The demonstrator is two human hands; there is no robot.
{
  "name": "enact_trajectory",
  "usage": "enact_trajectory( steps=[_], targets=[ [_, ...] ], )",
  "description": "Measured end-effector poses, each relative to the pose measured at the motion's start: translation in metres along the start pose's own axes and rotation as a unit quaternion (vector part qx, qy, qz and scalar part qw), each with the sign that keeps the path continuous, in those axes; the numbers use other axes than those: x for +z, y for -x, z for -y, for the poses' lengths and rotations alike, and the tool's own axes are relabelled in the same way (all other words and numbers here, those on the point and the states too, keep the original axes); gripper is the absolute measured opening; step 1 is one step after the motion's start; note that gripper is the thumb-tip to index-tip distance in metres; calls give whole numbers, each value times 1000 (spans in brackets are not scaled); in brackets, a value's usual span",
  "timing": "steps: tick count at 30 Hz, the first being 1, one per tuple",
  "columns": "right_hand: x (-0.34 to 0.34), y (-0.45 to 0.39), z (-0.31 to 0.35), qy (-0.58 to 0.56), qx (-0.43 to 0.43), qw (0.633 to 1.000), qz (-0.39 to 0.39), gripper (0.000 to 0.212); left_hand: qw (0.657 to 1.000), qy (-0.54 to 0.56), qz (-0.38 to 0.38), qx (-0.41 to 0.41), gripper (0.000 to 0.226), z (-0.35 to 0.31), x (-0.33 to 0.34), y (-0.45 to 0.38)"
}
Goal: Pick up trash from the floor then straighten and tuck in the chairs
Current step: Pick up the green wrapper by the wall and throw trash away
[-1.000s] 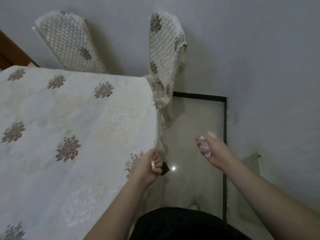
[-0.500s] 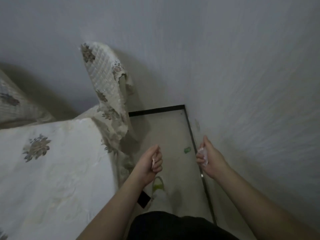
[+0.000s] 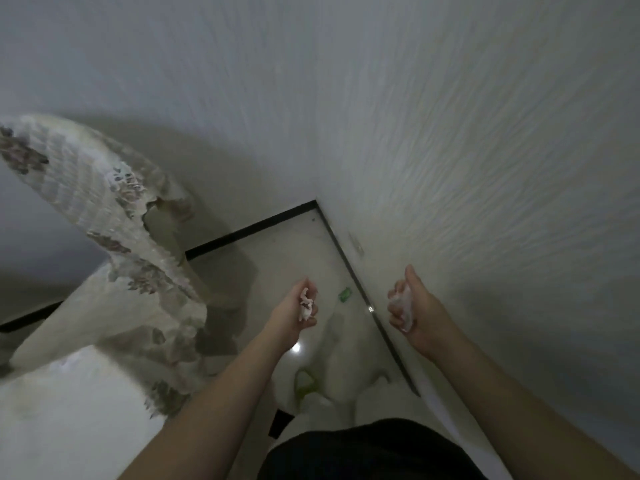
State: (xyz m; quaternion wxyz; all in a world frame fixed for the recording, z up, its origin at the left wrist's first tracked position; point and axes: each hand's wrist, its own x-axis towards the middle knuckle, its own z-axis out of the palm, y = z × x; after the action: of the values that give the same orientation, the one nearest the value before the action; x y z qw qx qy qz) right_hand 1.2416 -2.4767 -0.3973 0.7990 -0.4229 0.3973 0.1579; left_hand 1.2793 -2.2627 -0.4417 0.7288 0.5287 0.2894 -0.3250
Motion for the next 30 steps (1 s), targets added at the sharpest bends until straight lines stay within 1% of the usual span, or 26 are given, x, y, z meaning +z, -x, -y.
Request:
enact_trajectory(
  steps=[2, 6, 8, 10, 11, 13, 15, 16, 17, 19, 22, 24, 27, 30],
  targets=[
    [1, -14, 7, 15, 7, 1000, -18, 39, 999, -24, -40, -5, 23, -6, 6, -21],
    [4, -50, 25, 61, 9, 997, -53, 41, 994, -82, -79, -6, 18, -14, 20, -57],
    [4, -75, 27, 113, -4, 991, -69, 43, 989, -124, -77, 26, 16, -13, 26, -77],
    [3, -106, 22, 164, -11, 983, -81, 43, 978, -188, -68, 66, 18, -6, 28, -107],
    [2, -123, 18, 173, -12, 981, -82, 40, 967, -230, -66, 92, 20, 0, 26, -126],
    [0, -157, 6, 171, -8, 981, -90, 33, 926, -331, -77, 163, 20, 21, 17, -169],
    [-6, -192, -13, 175, -17, 979, -107, 26, 883, -406, -92, 215, 10, 47, 5, -216],
    [-10, -209, -24, 186, -23, 976, -113, 25, 863, -437, -104, 232, 12, 60, -1, -235],
    [-13, -225, -37, 204, -27, 971, -120, 26, 843, -466, -117, 242, 19, 73, -7, -252],
    [-22, -258, -62, 231, -37, 964, -130, 28, 815, -509, -118, 250, 33, 100, -20, -286],
    [-40, -307, -89, 246, -49, 957, -146, 29, 790, -560, -79, 237, 48, 135, -38, -335],
    [-56, -341, -105, 264, -74, 948, -159, 30, 764, -601, -56, 229, 58, 159, -49, -370],
    [-82, -399, -133, 347, -119, 914, -170, 33, 724, -653, -35, 220, 68, 198, -64, -425],
    [-107, -456, -163, 419, -140, 875, -200, 33, 692, -688, -23, 215, 71, 234, -73, -474]
  ],
)
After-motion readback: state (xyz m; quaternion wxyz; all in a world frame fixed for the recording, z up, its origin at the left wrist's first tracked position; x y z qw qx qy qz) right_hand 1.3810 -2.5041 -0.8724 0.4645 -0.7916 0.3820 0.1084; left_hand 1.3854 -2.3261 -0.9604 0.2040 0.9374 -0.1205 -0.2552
